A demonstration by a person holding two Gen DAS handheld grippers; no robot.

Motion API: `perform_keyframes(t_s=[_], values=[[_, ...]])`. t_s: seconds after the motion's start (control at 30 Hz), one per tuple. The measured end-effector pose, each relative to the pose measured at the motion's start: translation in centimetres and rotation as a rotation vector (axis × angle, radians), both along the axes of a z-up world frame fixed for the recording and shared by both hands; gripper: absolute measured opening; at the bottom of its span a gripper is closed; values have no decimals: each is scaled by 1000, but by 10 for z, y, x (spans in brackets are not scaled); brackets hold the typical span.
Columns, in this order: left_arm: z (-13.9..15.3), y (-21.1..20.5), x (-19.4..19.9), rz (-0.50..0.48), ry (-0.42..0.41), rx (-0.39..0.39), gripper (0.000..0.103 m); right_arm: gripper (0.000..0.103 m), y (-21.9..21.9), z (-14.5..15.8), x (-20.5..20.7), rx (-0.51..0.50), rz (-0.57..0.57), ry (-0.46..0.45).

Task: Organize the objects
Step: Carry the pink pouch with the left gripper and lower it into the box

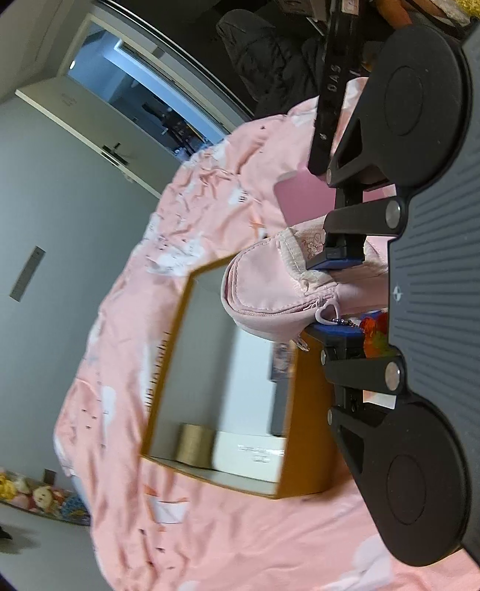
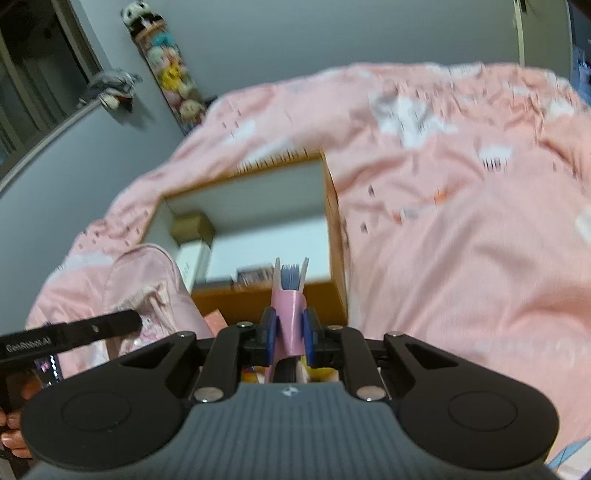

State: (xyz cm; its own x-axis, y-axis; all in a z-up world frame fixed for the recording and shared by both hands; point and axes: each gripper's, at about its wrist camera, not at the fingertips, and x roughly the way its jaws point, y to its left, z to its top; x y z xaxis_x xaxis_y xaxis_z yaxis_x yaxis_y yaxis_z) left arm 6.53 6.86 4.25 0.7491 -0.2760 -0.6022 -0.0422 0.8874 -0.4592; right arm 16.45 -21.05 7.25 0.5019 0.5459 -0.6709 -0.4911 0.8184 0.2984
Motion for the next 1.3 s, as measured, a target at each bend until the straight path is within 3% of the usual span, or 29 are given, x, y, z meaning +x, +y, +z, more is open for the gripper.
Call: perform_keyframes(t_s=[0.27, 0.5, 0.87, 1.2, 1.3], values=[[17, 11, 33, 29, -57, 25, 32, 16, 29, 33, 29, 63, 7, -116], [2, 24, 72, 51, -27, 39, 32, 16, 70, 7, 70, 10, 6, -109], [-34, 50, 96, 87, 32, 36, 31, 16, 113, -69, 104, -140, 25, 18], [-54, 63, 104, 95, 86, 15, 31, 16, 128, -93, 115, -198, 21, 92], [-57, 64, 106, 90, 95, 7, 31, 16, 126, -102, 124, -169, 26, 172]])
